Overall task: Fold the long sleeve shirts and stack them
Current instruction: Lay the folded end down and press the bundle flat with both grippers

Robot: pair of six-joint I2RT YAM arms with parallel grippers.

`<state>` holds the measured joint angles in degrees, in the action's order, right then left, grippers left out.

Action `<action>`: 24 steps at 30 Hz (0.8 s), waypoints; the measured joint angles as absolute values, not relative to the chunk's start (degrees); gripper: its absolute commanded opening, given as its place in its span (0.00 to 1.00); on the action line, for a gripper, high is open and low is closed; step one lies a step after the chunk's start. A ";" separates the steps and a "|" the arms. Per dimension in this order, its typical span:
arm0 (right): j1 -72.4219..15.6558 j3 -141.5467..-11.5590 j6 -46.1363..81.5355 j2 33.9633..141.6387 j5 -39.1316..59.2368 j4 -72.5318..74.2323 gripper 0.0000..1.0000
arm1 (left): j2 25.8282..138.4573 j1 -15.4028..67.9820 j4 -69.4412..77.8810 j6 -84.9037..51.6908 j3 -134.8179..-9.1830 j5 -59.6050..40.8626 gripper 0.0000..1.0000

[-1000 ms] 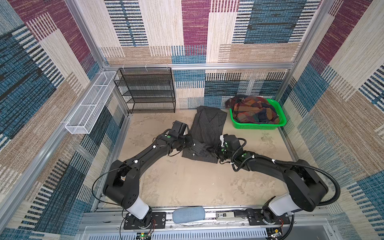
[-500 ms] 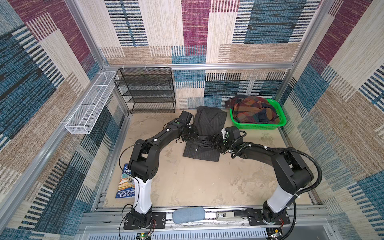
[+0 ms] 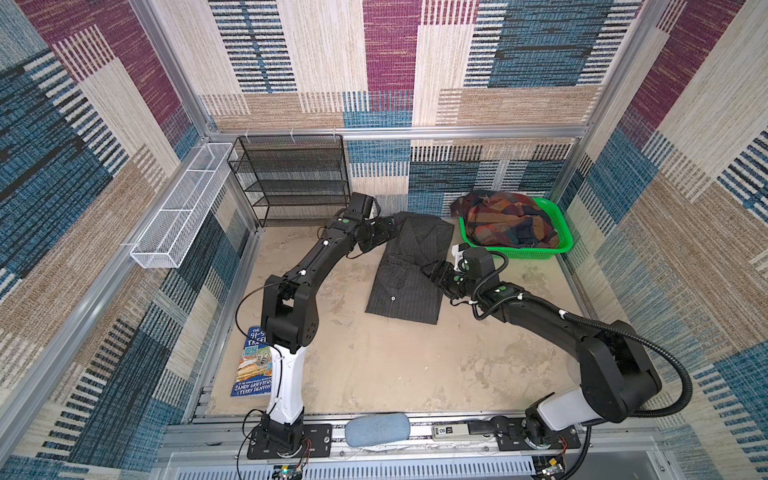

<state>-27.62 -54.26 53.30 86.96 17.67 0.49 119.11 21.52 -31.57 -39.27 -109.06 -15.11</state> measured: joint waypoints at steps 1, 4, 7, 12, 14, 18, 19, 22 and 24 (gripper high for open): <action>-28.40 -55.48 52.25 88.29 17.85 -0.32 0.52 | 117.36 21.52 -32.03 -39.24 -106.78 -15.14 0.76; -29.76 -59.02 48.73 92.25 18.04 -3.90 0.44 | 111.22 21.52 -32.27 -39.29 -98.26 -15.20 0.76; -29.58 -65.60 43.51 96.29 15.86 -9.39 0.35 | 103.90 21.78 -30.94 -41.69 -84.75 -17.08 0.75; -26.68 -75.40 34.35 103.11 13.78 -12.95 0.29 | 95.24 24.56 -23.90 -50.48 -64.55 -20.91 0.53; -25.19 -78.61 31.27 106.24 13.06 -14.13 0.27 | 95.26 26.22 -19.05 -53.43 -62.22 -21.65 0.41; -23.14 -85.56 25.63 113.65 12.95 -15.40 0.27 | 101.47 28.08 -5.76 -59.61 -62.83 -23.31 0.22; -22.74 -87.05 24.51 115.39 12.93 -15.42 0.27 | 103.77 28.49 -2.70 -61.14 -63.48 -23.33 0.20; -21.96 -90.78 21.85 120.11 12.38 -16.40 0.26 | 109.56 29.91 3.84 -65.01 -65.93 -23.81 0.13; -21.39 -93.14 20.51 122.91 11.09 -16.84 0.26 | 112.64 30.72 7.16 -66.87 -67.57 -24.12 0.08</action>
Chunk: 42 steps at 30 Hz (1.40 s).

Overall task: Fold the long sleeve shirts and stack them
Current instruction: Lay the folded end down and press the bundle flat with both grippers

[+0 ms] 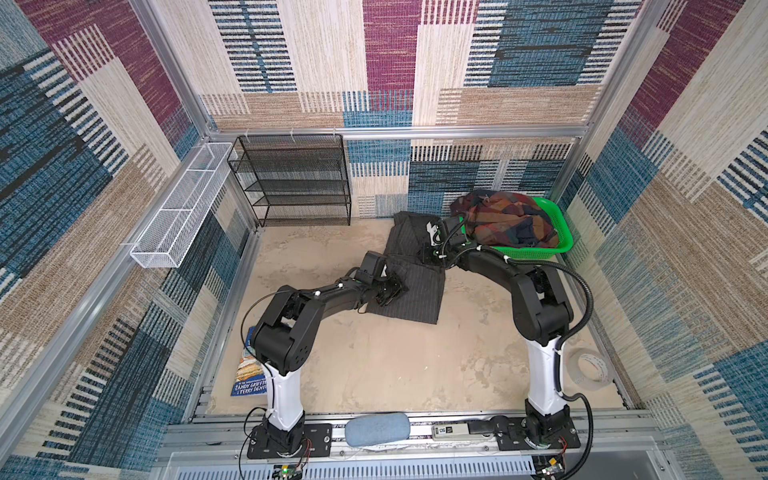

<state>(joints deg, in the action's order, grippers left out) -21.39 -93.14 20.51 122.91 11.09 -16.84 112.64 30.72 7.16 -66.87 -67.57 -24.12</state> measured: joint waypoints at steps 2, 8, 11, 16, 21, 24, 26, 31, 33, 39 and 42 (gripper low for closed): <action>-21.02 -94.02 19.77 124.57 10.85 -17.12 0.26 | 114.78 31.24 8.84 -68.10 -68.60 -24.21 0.05; -20.93 -90.41 19.00 125.45 9.91 -16.58 0.25 | 114.98 29.78 4.67 -67.33 -67.83 -22.50 0.00; -20.93 -87.88 19.22 125.14 9.91 -15.18 0.25 | 114.41 28.21 1.06 -65.34 -66.46 -22.44 0.00; -21.96 -83.24 21.34 122.91 9.89 -12.19 0.24 | 113.10 25.76 -3.46 -60.16 -66.26 -22.83 0.00; -26.15 -76.38 25.28 118.19 8.05 -11.29 0.24 | 110.78 20.73 -12.75 -52.97 -67.48 -22.06 0.00; -30.92 -71.55 29.76 114.43 6.76 -11.57 0.24 | 110.21 16.86 -19.46 -47.27 -71.11 -19.99 0.00; -34.87 -68.69 33.78 112.05 5.76 -11.88 0.25 | 110.15 14.74 -23.73 -43.18 -74.54 -19.14 0.04; -42.81 -65.14 43.27 106.06 3.75 -15.27 0.26 | 108.53 13.58 -30.50 -35.86 -81.38 -18.15 0.16; -43.64 -64.53 46.15 102.56 1.63 -16.23 0.28 | 106.54 13.52 -32.73 -34.00 -82.32 -18.15 0.22; -45.39 -66.83 47.68 96.18 -0.54 -18.28 0.30 | 96.73 12.19 -35.70 -32.84 -76.75 -16.69 0.32; -46.24 -70.81 44.42 97.30 1.08 -18.22 0.30 | 90.52 11.29 -35.99 -34.06 -69.56 -15.97 0.37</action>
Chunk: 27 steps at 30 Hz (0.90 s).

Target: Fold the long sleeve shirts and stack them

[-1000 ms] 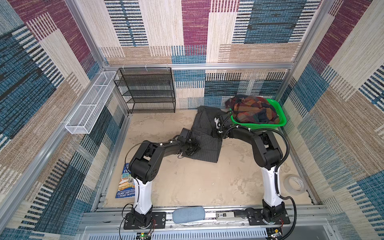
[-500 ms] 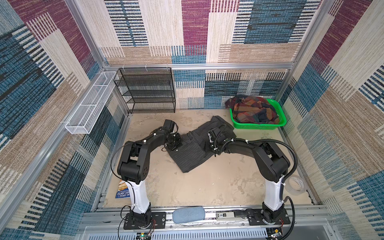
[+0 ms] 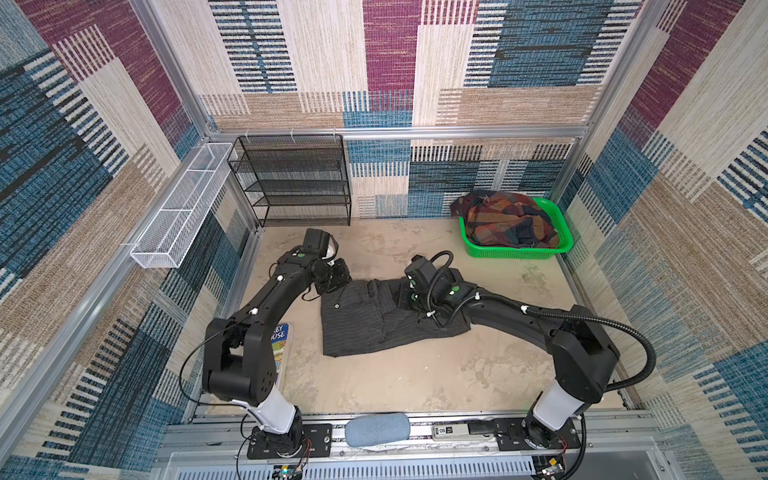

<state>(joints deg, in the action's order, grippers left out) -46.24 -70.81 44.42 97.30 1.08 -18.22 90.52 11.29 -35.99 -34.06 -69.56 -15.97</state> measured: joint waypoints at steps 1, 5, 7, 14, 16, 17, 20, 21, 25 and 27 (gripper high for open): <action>-46.52 -72.36 43.09 98.28 2.02 -17.69 0.30 | 88.31 10.83 -36.07 -34.94 -66.67 -15.33 0.40; -47.27 -79.68 38.94 104.53 6.00 -16.45 0.30 | 82.02 8.14 -35.53 -38.92 -57.74 -14.52 0.46; -47.37 -83.94 37.36 108.31 7.62 -16.23 0.30 | 80.51 6.66 -34.96 -39.94 -55.16 -13.93 0.49; -47.29 -93.47 34.61 120.62 10.94 -14.90 0.25 | 79.94 1.02 -33.17 -41.63 -50.52 -15.59 0.57; -46.89 -92.66 34.54 121.54 10.94 -15.20 0.25 | 81.06 -0.12 -32.56 -41.60 -50.52 -16.34 0.57; -46.52 -91.48 34.46 121.51 10.92 -15.14 0.24 | 81.89 -0.78 -32.21 -41.58 -50.52 -16.86 0.58; -44.91 -87.77 34.52 120.75 9.87 -14.96 0.24 | 84.12 -2.13 -30.89 -41.17 -50.52 -18.00 0.59; -44.51 -87.13 34.70 120.68 9.67 -15.09 0.24 | 84.68 -2.37 -30.50 -41.01 -50.52 -18.24 0.59; -43.46 -86.28 34.70 120.40 8.51 -15.27 0.23 | 87.09 -2.61 -28.62 -40.21 -50.61 -18.90 0.61; -43.51 -86.35 34.70 120.62 8.54 -15.29 0.23 | 88.09 -2.61 -27.68 -39.70 -50.72 -19.79 0.62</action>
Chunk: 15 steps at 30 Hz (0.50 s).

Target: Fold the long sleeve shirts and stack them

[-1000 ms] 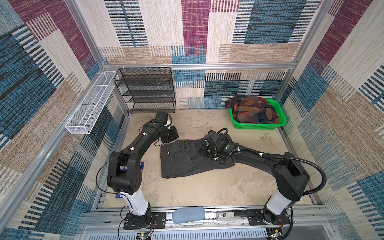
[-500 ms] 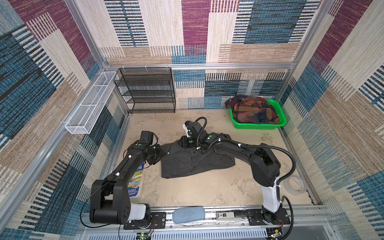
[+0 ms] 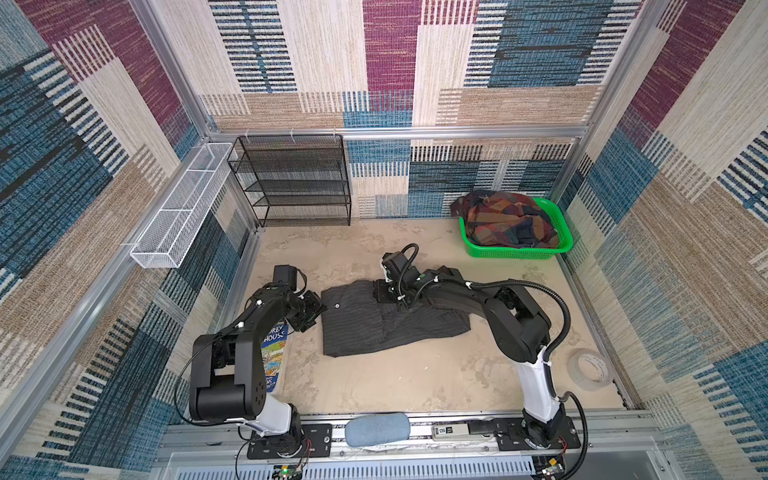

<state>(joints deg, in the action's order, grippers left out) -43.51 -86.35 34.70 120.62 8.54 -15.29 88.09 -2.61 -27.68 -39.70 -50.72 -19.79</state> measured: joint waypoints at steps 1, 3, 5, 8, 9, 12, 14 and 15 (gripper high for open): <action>-43.53 -86.41 34.72 120.92 8.56 -15.25 0.23 | 88.62 -2.61 -27.11 -39.07 -50.76 -19.97 0.62; -43.55 -86.41 35.16 121.71 8.58 -15.22 0.22 | 89.34 -2.61 -25.98 -38.41 -50.70 -20.29 0.63; -43.53 -86.35 35.64 122.52 8.56 -15.25 0.22 | 89.69 -2.66 -25.23 -37.34 -50.26 -20.49 0.66; -43.53 -86.06 35.92 123.37 8.58 -14.85 0.21 | 90.15 -2.70 -24.60 -35.94 -49.25 -20.49 0.66; -43.48 -85.97 35.99 123.68 8.58 -14.46 0.21 | 90.48 -2.70 -24.21 -35.59 -48.82 -20.51 0.66; -43.24 -85.95 36.21 124.49 9.15 -12.99 0.20 | 91.09 -2.74 -22.00 -35.09 -47.29 -22.00 0.66; -43.09 -85.93 36.40 124.97 9.45 -11.64 0.20 | 91.15 -2.68 -19.55 -34.94 -46.48 -23.38 0.66; -43.03 -85.93 36.42 125.23 9.52 -11.05 0.20 | 91.31 -2.57 -17.72 -34.94 -45.91 -24.49 0.65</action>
<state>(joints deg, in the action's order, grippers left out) -43.03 -85.93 36.42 125.23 9.52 -11.05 91.31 -2.57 -17.72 -34.94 -45.91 -24.49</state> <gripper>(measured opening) 0.203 0.661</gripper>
